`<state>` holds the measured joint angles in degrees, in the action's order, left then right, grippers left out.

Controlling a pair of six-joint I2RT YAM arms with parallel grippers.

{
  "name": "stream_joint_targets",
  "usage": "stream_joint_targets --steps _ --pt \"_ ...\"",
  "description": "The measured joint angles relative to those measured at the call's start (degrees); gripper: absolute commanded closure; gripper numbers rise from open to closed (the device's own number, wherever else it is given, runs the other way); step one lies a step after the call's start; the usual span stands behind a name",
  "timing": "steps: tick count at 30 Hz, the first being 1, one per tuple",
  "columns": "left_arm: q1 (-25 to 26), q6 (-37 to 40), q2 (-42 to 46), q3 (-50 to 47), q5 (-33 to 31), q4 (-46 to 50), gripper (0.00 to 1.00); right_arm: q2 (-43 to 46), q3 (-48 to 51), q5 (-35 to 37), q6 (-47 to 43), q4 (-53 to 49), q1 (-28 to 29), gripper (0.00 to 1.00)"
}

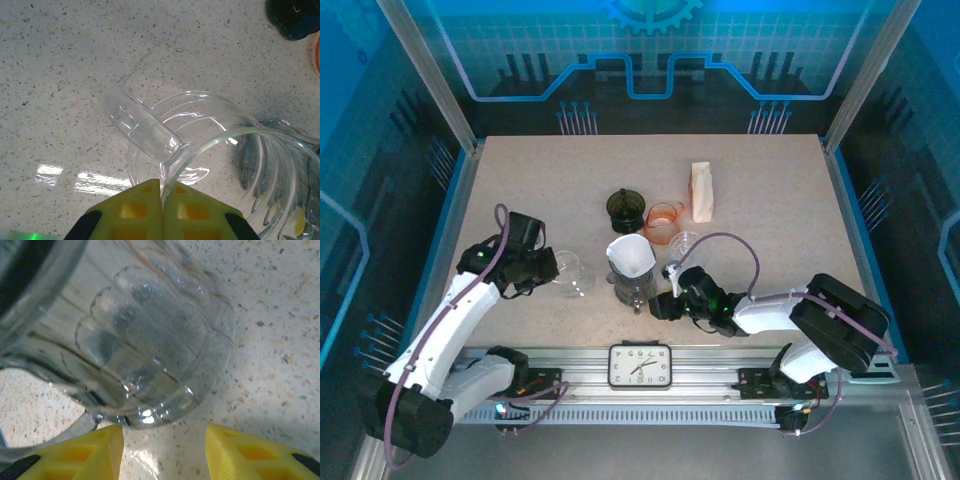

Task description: Place the coffee filter in the dripper

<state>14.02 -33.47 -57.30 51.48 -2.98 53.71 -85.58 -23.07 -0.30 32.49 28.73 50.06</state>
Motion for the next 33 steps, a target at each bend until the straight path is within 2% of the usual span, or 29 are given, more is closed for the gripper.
stream_joint_targets --steps 16,33 --pt "0.00 -0.87 2.80 -2.21 0.20 1.51 1.00 -9.01 -5.97 -1.75 -0.39 5.81 -0.26 0.56" --pt "-0.04 -4.17 7.65 -4.81 1.99 2.97 1.00 -21.20 -20.24 -2.34 1.07 6.34 -1.49 0.58"
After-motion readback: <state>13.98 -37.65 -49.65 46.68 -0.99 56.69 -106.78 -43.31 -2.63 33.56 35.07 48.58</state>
